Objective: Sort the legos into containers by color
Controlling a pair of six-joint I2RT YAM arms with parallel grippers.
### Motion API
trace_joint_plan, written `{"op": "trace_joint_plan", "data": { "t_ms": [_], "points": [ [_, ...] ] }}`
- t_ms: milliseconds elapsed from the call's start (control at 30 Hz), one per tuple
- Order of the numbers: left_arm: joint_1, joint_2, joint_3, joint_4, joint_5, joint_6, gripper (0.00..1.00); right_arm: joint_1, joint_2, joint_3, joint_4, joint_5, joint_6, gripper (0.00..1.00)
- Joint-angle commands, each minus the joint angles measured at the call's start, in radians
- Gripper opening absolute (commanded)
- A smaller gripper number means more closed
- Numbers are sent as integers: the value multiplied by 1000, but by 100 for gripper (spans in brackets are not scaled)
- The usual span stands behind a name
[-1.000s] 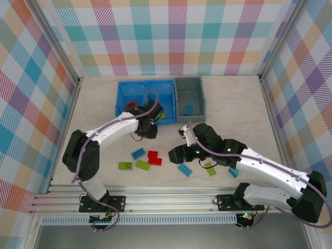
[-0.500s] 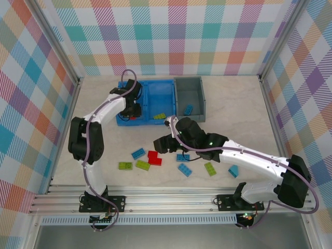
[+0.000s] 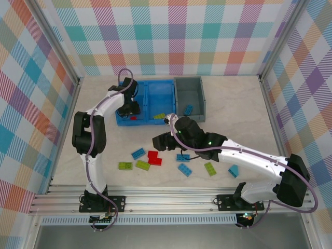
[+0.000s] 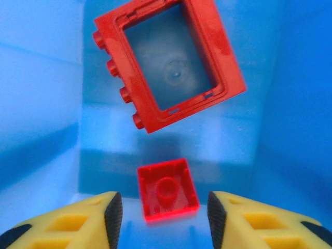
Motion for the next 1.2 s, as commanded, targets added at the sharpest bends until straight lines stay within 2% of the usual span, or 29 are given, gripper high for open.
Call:
{"op": "trace_joint_plan", "data": {
  "t_ms": [0,100,167,267,400,500,567,667,767,833,900,967,1033,1167],
  "points": [
    [6,-14,71,-45,25,11,59,7,-6,4,-16,20,2,72],
    [6,-42,79,-60,16,7,63,6,-26,10,-65,61,9,73],
    [6,-89,72,-56,20,-6,63,5,-48,27,-149,140,23,71],
    [-11,-208,38,-36,63,-40,64,-10,-67,83,-427,336,148,69],
    [-109,-377,-55,27,153,-82,69,-66,-105,63,-777,428,426,68],
    [-254,-494,-186,121,173,-123,71,-137,-178,-48,-877,389,583,70],
    [-376,-565,-305,227,178,-171,72,-228,-250,-134,-891,328,643,71],
    [-559,-633,-455,380,144,-233,72,-378,-308,-189,-907,258,652,73],
    [-727,-654,-564,507,89,-295,72,-525,-296,-200,-945,204,637,80],
    [-812,-647,-606,591,55,-330,72,-605,-281,-214,-954,177,616,86],
    [-897,-631,-630,647,12,-348,72,-695,-276,-239,-935,141,576,87],
    [-963,-611,-644,695,-25,-361,73,-808,-262,-284,-876,66,524,87],
    [-1000,-594,-647,721,-46,-370,73,-877,-228,-311,-837,9,494,87],
    [-1016,-573,-652,753,-43,-375,73,-904,-165,-322,-805,-9,465,88]
  ]
}}
